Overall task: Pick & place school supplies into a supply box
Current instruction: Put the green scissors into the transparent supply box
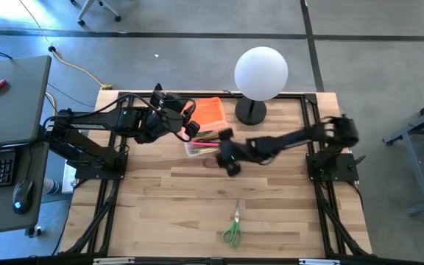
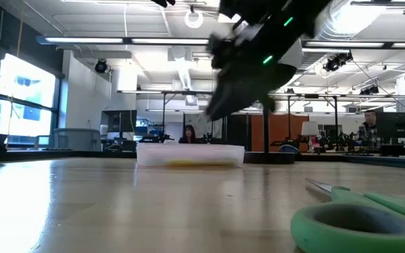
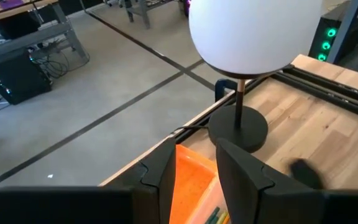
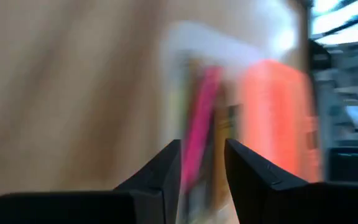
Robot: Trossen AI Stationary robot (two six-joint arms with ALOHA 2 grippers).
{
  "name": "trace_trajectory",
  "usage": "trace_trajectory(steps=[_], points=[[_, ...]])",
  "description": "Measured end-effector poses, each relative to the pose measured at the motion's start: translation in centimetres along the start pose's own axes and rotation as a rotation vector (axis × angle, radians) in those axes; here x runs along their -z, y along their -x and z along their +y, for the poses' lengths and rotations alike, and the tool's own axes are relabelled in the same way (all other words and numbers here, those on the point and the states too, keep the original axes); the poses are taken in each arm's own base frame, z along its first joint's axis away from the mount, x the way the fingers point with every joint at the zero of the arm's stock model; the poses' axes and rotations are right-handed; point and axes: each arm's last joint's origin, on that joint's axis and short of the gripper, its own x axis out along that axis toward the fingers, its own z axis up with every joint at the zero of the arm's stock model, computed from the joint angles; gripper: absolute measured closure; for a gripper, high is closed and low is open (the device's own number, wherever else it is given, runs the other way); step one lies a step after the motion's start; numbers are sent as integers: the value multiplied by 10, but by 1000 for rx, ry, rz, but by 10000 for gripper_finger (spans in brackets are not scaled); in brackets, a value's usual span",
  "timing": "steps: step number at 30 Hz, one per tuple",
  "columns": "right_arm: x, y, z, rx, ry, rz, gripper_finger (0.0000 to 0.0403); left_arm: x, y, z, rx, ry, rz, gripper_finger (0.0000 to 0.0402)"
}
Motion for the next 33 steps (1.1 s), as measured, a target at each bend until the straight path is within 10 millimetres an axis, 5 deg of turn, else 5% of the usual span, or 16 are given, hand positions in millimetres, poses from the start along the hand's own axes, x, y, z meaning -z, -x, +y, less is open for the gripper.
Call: trace_trajectory(steps=[8,12,16,20,33], points=[[-10,106,66,-507,138,-99,311,1,0,0,9,-12,13,257],[-13,134,115,-717,301,-295,311,1,0,0,13,3,15,257],[-14,150,158,-657,508,-474,311,1,0,0,14,22,16,257],[-23,150,176,-568,527,-526,313,2,0,-1,37,50,27,257],[-60,102,229,-758,581,-296,320,3,0,-3,111,157,72,257]])
